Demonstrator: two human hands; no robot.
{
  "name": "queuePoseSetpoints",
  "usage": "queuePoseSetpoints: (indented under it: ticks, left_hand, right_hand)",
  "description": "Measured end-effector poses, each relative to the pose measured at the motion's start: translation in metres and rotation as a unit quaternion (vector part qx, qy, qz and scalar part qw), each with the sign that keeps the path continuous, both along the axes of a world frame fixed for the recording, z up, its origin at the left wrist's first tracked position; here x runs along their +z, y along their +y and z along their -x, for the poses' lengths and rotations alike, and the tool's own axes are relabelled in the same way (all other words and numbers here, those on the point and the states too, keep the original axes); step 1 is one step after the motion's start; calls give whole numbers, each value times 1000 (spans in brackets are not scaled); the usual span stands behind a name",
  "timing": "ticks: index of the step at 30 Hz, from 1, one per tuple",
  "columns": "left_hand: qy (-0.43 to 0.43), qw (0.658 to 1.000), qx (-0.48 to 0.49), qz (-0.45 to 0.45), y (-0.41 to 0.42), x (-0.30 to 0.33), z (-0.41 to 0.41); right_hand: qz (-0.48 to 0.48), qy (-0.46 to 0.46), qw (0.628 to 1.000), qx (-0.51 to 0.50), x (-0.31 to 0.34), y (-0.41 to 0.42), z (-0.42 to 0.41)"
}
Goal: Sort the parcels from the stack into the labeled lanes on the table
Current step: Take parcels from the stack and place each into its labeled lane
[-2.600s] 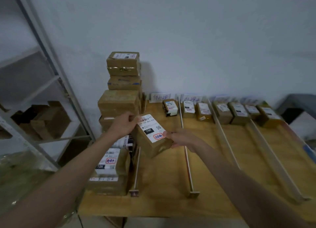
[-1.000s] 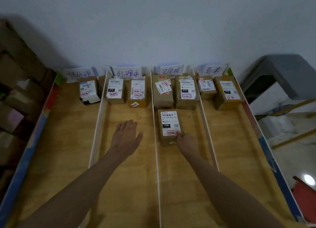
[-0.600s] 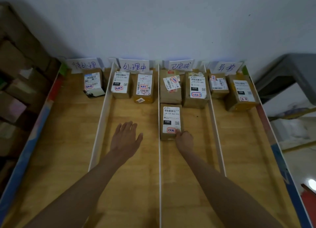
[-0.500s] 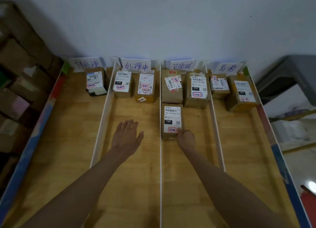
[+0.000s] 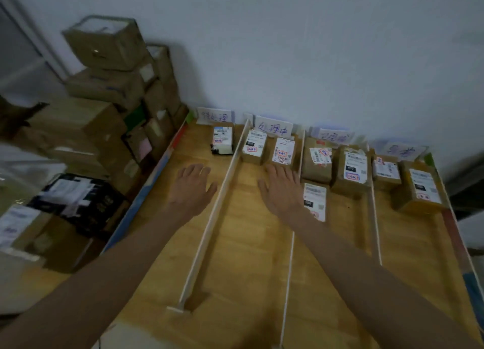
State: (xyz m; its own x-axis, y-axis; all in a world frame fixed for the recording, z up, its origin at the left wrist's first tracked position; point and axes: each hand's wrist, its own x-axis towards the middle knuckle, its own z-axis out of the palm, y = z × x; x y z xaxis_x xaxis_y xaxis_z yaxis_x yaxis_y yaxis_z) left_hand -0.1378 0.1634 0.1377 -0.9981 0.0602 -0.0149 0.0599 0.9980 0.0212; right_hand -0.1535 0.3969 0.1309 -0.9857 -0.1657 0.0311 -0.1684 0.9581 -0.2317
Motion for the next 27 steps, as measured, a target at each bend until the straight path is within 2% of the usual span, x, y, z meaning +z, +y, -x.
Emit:
queuePoseSetpoints:
  ticks: [11,16,27]
  left_hand:
    - [63,988,141,22,-186,44,-113]
    - [55,980,188,43,-253,46,-143]
    - [35,975,213,-42,-419,17,-165]
  right_hand:
    - [16,30,984,173,31,-202,-22]
    - [49,19,978,203,32,-271,-42]
    - [62,-89,972,209,18,-412,-85]
